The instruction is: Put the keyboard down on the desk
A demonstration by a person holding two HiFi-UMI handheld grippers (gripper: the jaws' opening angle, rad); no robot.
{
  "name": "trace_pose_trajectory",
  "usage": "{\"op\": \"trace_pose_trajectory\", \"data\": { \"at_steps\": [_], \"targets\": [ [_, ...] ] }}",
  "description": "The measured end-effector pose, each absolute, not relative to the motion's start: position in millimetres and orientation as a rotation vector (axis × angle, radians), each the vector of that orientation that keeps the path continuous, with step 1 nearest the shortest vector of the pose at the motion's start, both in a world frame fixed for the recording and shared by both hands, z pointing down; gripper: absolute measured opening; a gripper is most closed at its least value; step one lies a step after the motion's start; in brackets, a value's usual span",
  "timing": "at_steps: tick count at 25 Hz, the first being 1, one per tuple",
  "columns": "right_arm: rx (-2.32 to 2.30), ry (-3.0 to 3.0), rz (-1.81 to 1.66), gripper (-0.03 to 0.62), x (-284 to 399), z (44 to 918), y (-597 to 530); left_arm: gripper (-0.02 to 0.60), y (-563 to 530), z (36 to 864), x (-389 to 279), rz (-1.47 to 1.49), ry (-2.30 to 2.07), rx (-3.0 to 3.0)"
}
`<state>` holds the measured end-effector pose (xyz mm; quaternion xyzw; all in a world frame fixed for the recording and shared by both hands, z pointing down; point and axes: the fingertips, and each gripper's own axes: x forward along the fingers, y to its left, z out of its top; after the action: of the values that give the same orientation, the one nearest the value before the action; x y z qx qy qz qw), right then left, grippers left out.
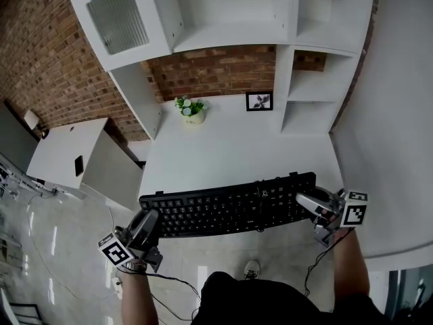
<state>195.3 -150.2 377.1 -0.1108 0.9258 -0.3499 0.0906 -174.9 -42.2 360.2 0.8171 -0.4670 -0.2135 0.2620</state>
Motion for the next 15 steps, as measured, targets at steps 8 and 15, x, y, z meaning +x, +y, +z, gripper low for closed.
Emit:
{"op": "trace_pose_trajectory", "data": {
  "at_steps": [8,15],
  "targets": [
    [-0.33,2.735,-1.074,0.164,191.9,386.2,-182.6,0.178,-74.8,367.7,-178.2,-0.557,-1.267,2.186],
    [-0.373,2.715,-1.113,0.164,182.4,404.1,-215.6,0.179,-118.6,384.7,-189.7,-0.533,-1.227,2.174]
  ]
}}
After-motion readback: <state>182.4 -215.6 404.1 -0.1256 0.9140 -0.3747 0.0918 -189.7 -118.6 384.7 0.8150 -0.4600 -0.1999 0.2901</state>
